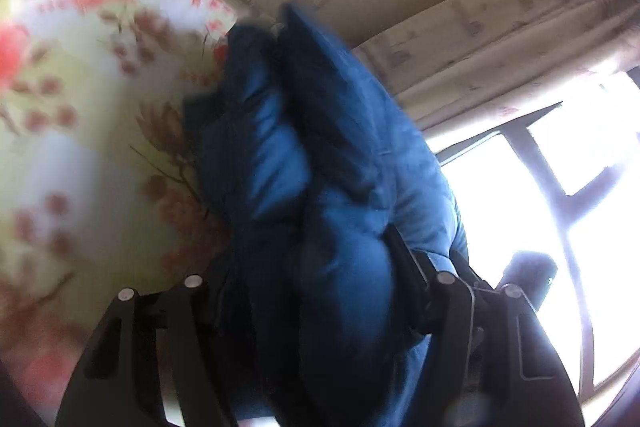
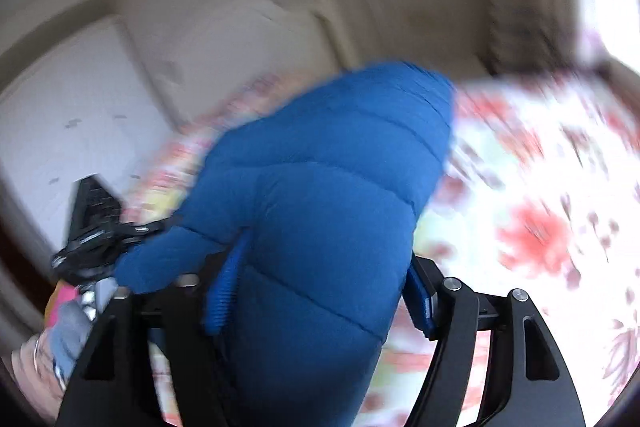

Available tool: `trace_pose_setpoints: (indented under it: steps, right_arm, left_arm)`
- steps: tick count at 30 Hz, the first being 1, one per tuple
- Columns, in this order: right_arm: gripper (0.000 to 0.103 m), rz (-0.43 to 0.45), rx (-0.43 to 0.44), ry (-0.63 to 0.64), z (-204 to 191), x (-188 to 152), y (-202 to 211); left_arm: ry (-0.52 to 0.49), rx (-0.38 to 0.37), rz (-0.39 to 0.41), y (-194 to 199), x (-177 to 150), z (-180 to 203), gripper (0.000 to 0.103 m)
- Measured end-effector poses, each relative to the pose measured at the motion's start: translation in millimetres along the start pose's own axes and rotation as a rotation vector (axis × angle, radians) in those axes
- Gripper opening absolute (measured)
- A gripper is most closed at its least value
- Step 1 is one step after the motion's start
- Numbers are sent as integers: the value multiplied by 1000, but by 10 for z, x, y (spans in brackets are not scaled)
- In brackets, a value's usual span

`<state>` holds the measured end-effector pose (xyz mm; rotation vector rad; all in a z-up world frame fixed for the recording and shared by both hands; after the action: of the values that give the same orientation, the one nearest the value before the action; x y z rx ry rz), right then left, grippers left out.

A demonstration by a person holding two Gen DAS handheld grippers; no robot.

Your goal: Fold large clothes

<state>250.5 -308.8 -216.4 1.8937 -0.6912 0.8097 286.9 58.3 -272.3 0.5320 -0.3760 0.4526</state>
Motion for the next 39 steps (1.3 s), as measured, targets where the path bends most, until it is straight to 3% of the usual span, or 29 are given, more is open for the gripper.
trace_pose_setpoints:
  steps: [2, 5, 7, 8, 10, 13, 16, 20, 22, 26, 30, 39]
  right_arm:
    - [78, 16, 9, -37, 131, -30, -11]
    - [92, 27, -62, -6, -6, -27, 123]
    - [92, 47, -83, 1, -167, -55, 305]
    - [92, 70, -90, 6, -230, -92, 423]
    - [92, 164, -113, 40, -440, -196, 765]
    - [98, 254, -176, 120, -724, -398, 1171]
    - [98, 311, -277, 165, -954, -633, 1410]
    - [98, 321, -361, 213, -1191, -1121, 1539]
    - [98, 319, -428, 266, -1284, -1329, 1522]
    - [98, 316, -438, 252, -1288, -1398, 1554]
    - [98, 364, -442, 201, -1289, -1377, 1637]
    - [98, 402, -448, 240, -1464, -1381, 1777]
  left_arm:
    - [1, 27, 11, -89, -3, 14, 76]
    - [-38, 85, 11, -20, -33, 57, 83]
    - [-78, 124, 56, 163, -69, 141, 84]
    - [-101, 147, 86, 246, -69, 218, 85]
    - [-186, 205, 180, 564, -188, 429, 101]
    - [-420, 310, 336, 1034, -529, 981, 101]
    - [-552, 438, 425, 1267, -886, 1373, 101]
    - [-572, 552, 572, 1436, -1361, 1515, 101]
    - [-598, 562, 558, 1375, -1581, 1536, 101]
    - [-614, 571, 468, 1145, -1746, 1580, 101]
    - [-635, 572, 464, 1093, -1877, 1597, 101]
    - [-644, 615, 480, 1146, -1923, 1611, 101]
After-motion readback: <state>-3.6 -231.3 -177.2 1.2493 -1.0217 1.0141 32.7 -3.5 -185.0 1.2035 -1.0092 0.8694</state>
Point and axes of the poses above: each gripper's, at about its wrist camera, not at the fingertips, and y roughly against the way its jaws point, z to its right, x to its top, the point moved 1 cm from there along -y, roughly the way its jaws point, and after that the axes turned 3 degrees about y, right-handed, at the moved point
